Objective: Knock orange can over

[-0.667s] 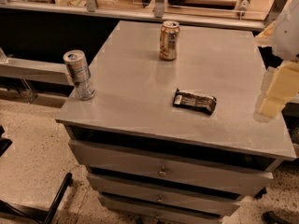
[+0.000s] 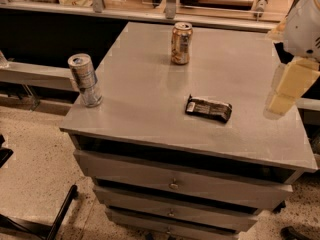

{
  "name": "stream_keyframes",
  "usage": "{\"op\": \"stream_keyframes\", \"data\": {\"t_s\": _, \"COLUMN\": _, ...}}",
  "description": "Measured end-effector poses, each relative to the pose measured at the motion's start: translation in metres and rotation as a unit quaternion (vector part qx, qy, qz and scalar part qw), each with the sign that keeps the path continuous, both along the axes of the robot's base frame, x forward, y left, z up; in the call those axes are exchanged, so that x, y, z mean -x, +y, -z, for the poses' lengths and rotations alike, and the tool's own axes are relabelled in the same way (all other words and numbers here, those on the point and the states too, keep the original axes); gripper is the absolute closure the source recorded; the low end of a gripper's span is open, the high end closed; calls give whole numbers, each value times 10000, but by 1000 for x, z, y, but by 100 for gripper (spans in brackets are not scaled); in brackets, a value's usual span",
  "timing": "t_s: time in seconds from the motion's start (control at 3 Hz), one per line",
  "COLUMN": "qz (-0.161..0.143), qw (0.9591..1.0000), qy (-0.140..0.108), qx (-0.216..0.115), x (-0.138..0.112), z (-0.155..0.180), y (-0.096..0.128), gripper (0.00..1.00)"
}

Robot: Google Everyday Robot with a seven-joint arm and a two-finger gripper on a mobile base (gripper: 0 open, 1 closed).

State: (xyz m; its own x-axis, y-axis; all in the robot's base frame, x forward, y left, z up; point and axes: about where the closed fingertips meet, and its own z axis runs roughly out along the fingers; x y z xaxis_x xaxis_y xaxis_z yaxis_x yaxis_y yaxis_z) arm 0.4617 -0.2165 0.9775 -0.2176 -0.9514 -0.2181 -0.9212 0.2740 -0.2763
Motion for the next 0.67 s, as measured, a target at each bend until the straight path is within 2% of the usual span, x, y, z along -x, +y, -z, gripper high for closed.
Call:
{"op": "stream_keyframes", "data": {"t_s": 0.33, "qz": -99, "qw": 9995, "qy": -285, "qx": -63, "x": -47, "z": -4, "y": 0, "gripper": 0}}
{"op": "stream_keyframes", "data": {"t_s": 0.67, "qz": -201, "qw": 9966, "qy": -650, "qx": -457, "x": -98, "z": -14, "y": 9, "gripper": 0}}
